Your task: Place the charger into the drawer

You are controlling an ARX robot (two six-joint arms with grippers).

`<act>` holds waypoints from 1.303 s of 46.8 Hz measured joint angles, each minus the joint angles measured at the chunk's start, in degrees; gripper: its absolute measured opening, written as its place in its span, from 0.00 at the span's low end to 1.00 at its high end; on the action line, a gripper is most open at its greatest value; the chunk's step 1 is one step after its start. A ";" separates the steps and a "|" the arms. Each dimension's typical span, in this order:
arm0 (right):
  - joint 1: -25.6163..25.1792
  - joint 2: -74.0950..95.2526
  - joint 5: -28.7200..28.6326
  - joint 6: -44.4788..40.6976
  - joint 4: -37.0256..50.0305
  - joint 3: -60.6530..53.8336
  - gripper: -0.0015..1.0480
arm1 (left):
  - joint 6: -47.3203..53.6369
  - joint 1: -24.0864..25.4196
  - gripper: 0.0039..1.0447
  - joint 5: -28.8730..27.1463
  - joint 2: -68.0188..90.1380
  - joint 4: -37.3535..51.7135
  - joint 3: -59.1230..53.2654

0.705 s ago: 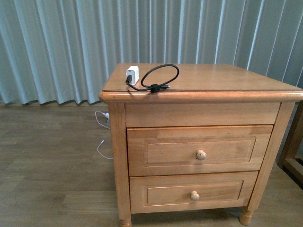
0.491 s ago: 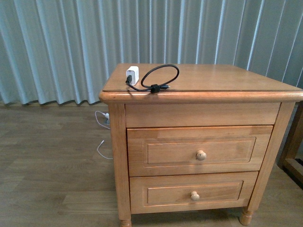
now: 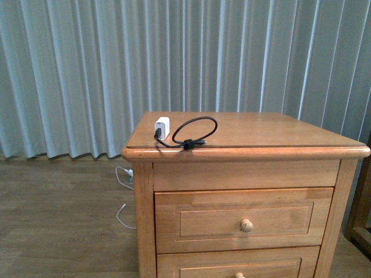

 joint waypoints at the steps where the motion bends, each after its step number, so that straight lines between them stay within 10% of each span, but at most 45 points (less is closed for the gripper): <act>1: 0.00 0.00 0.00 0.00 0.00 0.00 0.92 | 0.00 0.00 0.95 0.00 0.00 0.00 0.00; 15: 1.64 9.01 4.66 -0.92 -8.15 3.74 0.92 | 0.00 0.00 0.95 0.00 0.00 0.00 0.00; 36: 7.54 69.11 2.19 -0.72 29.48 20.20 0.92 | 0.00 0.00 0.95 0.00 0.00 0.00 0.00; 61: 17.68 107.95 6.84 -0.70 43.36 40.70 0.92 | 0.00 0.00 0.95 0.00 0.00 0.00 0.00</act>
